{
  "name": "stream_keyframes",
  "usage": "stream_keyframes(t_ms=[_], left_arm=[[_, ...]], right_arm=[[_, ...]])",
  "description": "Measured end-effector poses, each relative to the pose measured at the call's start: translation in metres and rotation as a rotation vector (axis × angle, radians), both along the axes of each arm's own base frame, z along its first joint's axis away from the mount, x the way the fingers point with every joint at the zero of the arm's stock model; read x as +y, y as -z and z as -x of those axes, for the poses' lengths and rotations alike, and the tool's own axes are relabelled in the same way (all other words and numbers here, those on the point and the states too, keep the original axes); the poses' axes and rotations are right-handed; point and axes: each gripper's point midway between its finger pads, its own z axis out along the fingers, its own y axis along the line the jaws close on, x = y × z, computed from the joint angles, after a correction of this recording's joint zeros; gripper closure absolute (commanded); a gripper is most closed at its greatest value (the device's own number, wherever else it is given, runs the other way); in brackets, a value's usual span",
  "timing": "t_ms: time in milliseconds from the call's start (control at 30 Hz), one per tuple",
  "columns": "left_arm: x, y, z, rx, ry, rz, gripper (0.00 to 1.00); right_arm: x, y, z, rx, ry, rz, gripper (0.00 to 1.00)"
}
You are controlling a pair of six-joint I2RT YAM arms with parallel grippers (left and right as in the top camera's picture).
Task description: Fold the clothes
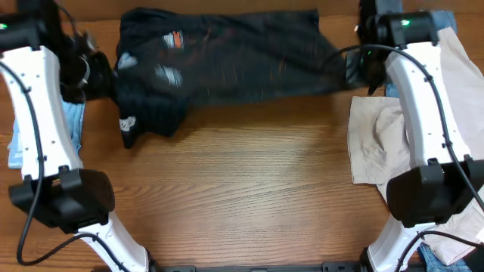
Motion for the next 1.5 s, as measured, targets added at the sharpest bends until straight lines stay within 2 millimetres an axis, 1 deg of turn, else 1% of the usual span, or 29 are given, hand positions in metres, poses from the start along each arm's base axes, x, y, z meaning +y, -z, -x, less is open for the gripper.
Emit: stream_keyframes(t_ms=[33, 100, 233, 367, 467, 600, 700, 767, 967, 1067, 1133, 1200, 1300, 1333, 1400, 1500], left_arm=[[-0.001, 0.012, 0.006, 0.048, 0.004, 0.003, 0.96], [-0.002, 0.032, 0.019, 0.131, 0.006, 0.011, 0.96], [-0.003, 0.065, 0.046, 0.281, 0.01, 0.018, 0.96], [-0.005, 0.085, 0.067, 0.384, 0.015, 0.024, 0.96], [-0.008, 0.097, 0.082, 0.444, 0.018, 0.032, 0.96], [-0.011, 0.106, 0.104, 0.494, 0.019, 0.029, 0.96], [-0.01, 0.111, 0.123, 0.517, 0.001, 0.0, 0.96], [-0.011, 0.113, 0.135, 0.521, -0.015, -0.016, 0.96], [-0.012, 0.106, 0.171, 0.491, -0.08, -0.08, 0.96], [-0.013, 0.101, 0.183, 0.45, -0.107, -0.102, 0.96], [-0.014, 0.099, 0.189, 0.433, -0.121, -0.112, 0.96], [-0.012, 0.099, 0.19, 0.421, -0.139, -0.129, 0.96], [-0.003, 0.101, 0.181, 0.379, -0.187, -0.157, 0.96], [0.002, 0.102, 0.177, 0.359, -0.211, -0.163, 0.96], [0.013, 0.103, 0.168, 0.32, -0.27, -0.171, 0.96], [0.038, 0.105, 0.153, 0.239, -0.402, -0.17, 0.96]], right_arm=[[0.001, 0.012, 0.007, 0.041, -0.002, -0.007, 0.96], [0.004, 0.03, 0.019, 0.108, -0.005, -0.022, 0.96], [0.009, 0.056, 0.04, 0.209, -0.008, -0.057, 0.96], [0.016, 0.072, 0.061, 0.298, -0.006, -0.098, 0.96], [0.018, 0.082, 0.075, 0.358, 0.005, -0.114, 0.96], [0.018, 0.097, 0.096, 0.433, 0.033, -0.122, 0.96], [0.018, 0.103, 0.112, 0.465, 0.051, -0.123, 0.96], [0.017, 0.104, 0.119, 0.468, 0.064, -0.124, 0.96], [0.015, 0.106, 0.142, 0.446, 0.101, -0.127, 0.96], [0.014, 0.102, 0.153, 0.422, 0.115, -0.13, 0.96], [0.014, 0.094, 0.154, 0.384, 0.119, -0.136, 0.96], [0.014, 0.085, 0.149, 0.325, 0.118, -0.146, 0.96], [0.015, 0.071, 0.133, 0.202, 0.113, -0.164, 0.96], [0.015, 0.067, 0.128, 0.166, 0.11, -0.17, 0.96], [0.016, 0.066, 0.121, 0.136, 0.108, -0.174, 0.96], [0.017, 0.067, 0.104, 0.079, 0.102, -0.183, 0.96]])
